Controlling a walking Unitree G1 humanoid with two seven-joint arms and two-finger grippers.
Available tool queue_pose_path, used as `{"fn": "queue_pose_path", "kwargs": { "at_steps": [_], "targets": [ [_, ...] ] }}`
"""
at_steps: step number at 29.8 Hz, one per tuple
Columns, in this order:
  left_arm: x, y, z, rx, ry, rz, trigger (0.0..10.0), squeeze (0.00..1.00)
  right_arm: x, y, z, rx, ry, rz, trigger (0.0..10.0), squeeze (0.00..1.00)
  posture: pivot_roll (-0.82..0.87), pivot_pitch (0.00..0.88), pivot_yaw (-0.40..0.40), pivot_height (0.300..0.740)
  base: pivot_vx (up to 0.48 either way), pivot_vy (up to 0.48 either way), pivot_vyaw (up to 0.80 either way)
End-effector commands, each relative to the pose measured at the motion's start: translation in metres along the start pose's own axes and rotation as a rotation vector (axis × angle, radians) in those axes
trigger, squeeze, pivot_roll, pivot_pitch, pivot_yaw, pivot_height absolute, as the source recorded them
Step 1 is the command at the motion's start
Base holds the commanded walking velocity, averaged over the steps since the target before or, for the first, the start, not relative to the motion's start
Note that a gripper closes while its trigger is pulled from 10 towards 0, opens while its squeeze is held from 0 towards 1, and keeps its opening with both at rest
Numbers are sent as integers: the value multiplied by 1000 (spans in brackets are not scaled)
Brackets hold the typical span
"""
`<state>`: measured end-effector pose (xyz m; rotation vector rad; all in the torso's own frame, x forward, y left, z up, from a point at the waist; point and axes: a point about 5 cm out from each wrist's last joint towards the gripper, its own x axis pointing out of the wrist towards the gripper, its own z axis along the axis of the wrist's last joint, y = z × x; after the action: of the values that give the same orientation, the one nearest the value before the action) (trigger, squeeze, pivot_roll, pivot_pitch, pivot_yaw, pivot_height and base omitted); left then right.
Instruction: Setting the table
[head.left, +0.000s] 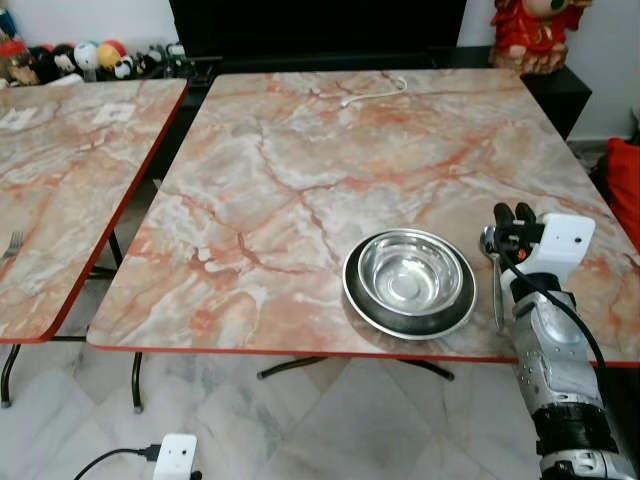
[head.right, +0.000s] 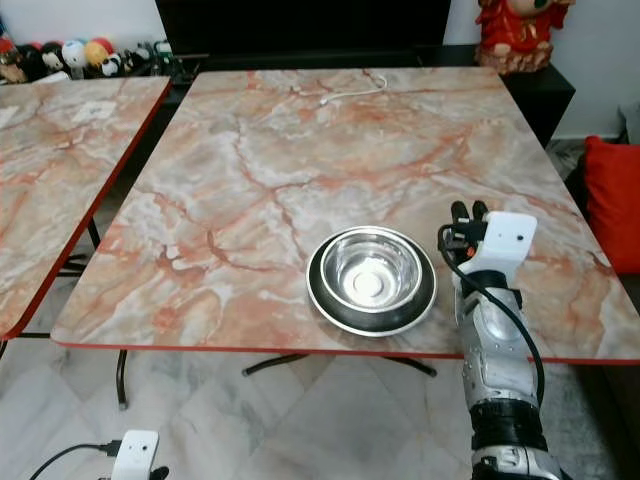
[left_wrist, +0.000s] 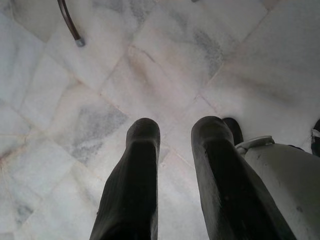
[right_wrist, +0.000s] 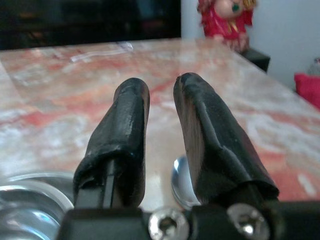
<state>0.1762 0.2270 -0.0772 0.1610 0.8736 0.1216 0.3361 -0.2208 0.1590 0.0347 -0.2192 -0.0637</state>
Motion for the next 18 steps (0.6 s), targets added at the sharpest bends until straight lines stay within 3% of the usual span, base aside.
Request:
{"fn": "queue_pose_path", "kwargs": {
  "at_steps": [1,6,18],
  "targets": [
    [-2,1,-11,-1,40,-2,10000,0,0,9,13,-35,-64,58,10000,0,-93,71,40,740,0,480,0],
    [-2,0,-11,6,40,-5,10000,0,-2,18,15,-60,-67,115,10000,0,-92,61,34,740,0,480,0],
    [-5,3,-18,11,55,1,10000,0,-2,36,15,89,-83,57,10000,0,-67,41,35,740,0,480,0]
  ]
}}
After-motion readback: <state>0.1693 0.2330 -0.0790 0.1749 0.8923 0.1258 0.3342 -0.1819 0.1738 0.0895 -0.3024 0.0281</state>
